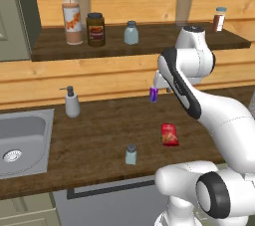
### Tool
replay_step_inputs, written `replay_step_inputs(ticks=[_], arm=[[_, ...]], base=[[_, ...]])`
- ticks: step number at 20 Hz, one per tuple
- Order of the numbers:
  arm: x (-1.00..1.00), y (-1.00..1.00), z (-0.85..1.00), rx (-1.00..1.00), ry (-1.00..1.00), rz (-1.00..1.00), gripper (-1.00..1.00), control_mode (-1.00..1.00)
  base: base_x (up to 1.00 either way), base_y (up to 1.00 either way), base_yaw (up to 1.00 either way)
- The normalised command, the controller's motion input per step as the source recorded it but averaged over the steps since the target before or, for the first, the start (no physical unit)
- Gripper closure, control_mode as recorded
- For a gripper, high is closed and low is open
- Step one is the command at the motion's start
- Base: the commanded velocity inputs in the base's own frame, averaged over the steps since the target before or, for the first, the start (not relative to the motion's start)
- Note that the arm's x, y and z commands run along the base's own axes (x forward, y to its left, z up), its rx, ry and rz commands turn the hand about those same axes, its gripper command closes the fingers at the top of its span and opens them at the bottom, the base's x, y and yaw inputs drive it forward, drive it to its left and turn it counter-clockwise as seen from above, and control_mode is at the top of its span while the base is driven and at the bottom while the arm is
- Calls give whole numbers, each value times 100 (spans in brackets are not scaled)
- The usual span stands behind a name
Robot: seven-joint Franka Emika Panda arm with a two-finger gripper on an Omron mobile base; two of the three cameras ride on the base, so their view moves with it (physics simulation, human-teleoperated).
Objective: Put the shaker and condiment bottle from the counter next to their counterparts in the cabinet.
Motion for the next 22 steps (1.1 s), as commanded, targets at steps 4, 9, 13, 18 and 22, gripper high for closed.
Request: replay_step_inputs(ticks=[4, 9, 13, 18, 22], arm=[[0, 0, 0, 0, 0, 0, -100, -100], [-6, -2, 0, 0, -2, 0, -100, -100], [-42, -21, -7, 1, -9, 0, -100, -100], [-31, -20, -24, 0, -1, 0, -100, -100], [-50, -13, -51, 0, -4, 0, -100, -100]], base=[[0, 0, 0], [0, 0, 0], [0, 0, 0], [0, 0, 0], [0, 0, 0]])
